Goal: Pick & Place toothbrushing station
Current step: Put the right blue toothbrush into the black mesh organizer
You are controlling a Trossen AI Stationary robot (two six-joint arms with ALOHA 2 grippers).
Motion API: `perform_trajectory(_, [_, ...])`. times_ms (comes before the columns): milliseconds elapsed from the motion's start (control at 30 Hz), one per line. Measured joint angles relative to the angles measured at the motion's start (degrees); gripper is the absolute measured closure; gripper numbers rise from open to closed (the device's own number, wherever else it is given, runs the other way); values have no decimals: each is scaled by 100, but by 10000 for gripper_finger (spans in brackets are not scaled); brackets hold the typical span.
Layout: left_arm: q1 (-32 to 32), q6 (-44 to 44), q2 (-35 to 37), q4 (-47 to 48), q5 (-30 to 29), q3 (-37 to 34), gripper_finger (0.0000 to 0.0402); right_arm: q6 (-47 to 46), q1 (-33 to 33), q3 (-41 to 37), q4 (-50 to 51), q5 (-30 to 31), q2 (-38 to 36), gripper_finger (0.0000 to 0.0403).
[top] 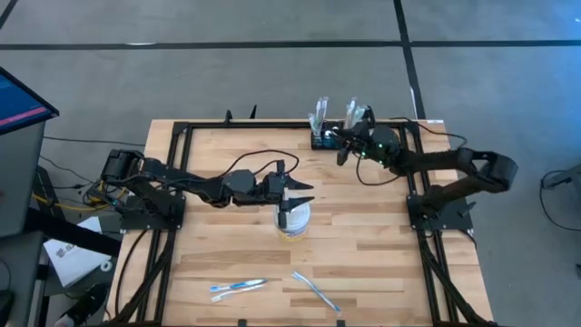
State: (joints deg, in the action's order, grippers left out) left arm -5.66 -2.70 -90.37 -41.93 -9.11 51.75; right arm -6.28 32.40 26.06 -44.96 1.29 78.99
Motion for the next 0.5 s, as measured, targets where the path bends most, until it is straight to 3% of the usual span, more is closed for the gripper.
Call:
perform_trajectory(267, [-336,14,0,2,1071,0,275,74,-620,0,1701,1,-1219,303])
perform_trajectory(500, [-968,15,2,156,1242,0,275,11,-1273,2,2531,21,-2014,303])
